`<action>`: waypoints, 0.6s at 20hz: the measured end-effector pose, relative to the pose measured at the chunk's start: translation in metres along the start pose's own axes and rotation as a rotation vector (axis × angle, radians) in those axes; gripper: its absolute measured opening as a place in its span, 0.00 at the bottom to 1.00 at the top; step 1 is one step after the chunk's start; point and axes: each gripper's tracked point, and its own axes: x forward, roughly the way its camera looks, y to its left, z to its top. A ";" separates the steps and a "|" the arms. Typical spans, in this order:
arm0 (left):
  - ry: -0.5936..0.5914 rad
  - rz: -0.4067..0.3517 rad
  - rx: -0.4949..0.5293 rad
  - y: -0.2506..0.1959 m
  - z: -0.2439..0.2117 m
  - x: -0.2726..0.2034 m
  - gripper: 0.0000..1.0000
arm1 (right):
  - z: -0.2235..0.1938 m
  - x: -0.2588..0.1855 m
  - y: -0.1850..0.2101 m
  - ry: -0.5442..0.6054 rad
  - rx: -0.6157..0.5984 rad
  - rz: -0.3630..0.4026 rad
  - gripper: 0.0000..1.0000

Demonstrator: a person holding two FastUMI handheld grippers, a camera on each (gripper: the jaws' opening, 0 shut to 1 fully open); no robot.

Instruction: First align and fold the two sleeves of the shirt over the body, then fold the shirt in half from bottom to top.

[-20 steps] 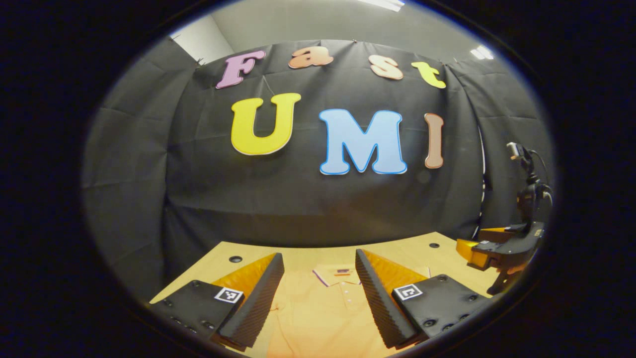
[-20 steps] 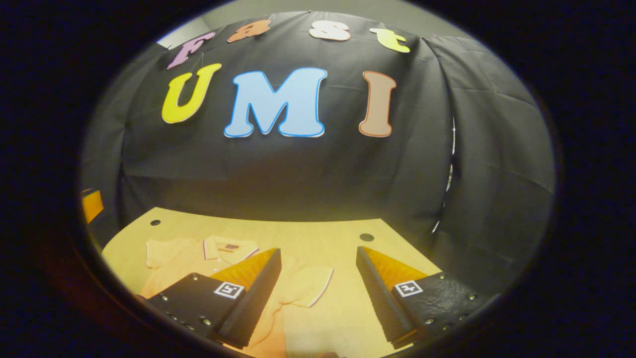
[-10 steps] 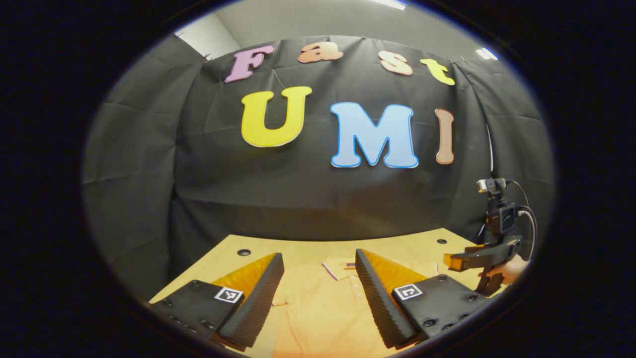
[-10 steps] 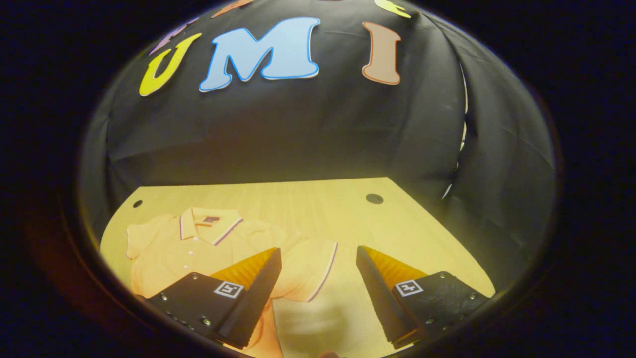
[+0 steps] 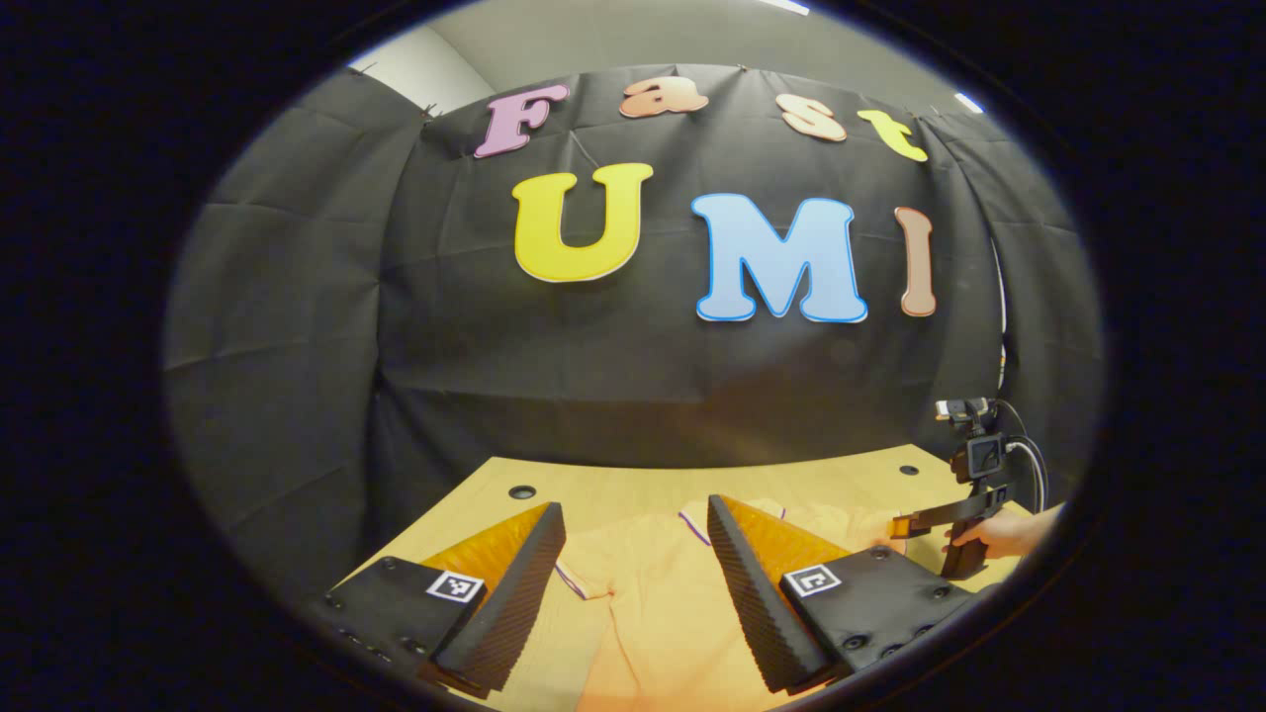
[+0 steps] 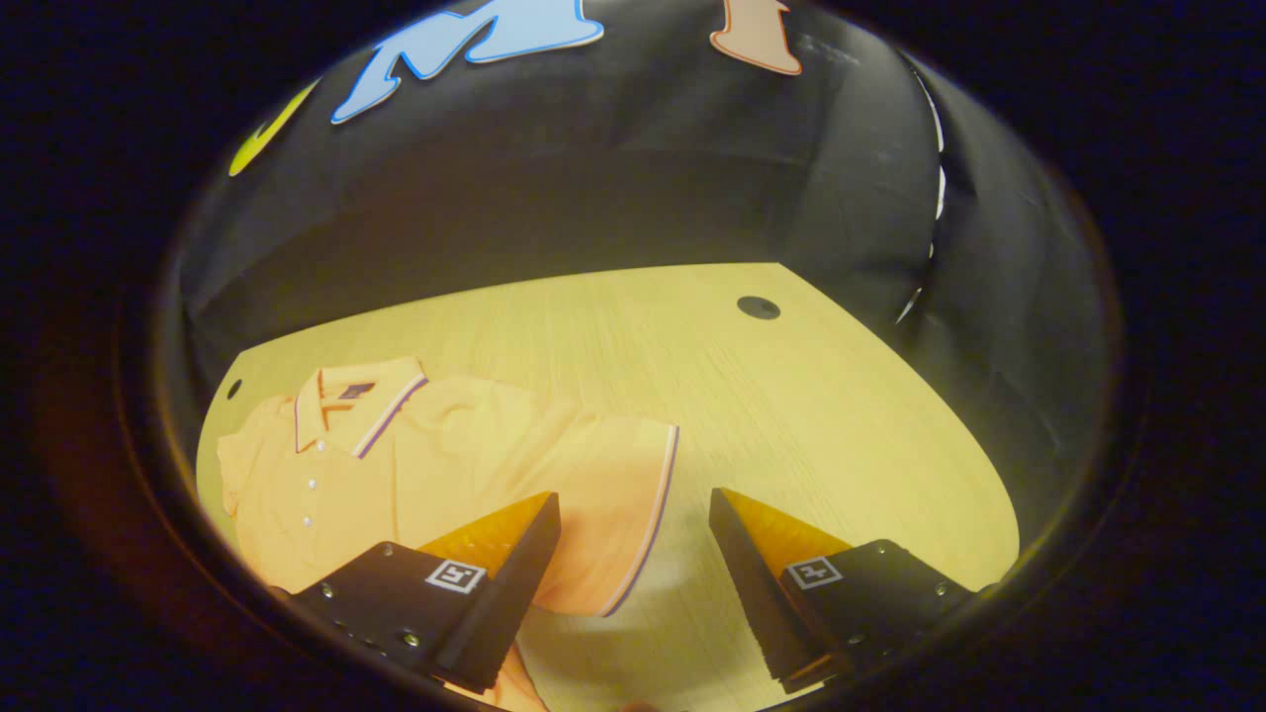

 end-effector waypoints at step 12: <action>0.008 -0.025 -0.005 -0.002 -0.006 0.020 0.95 | -0.009 0.017 0.008 0.061 0.045 0.023 0.75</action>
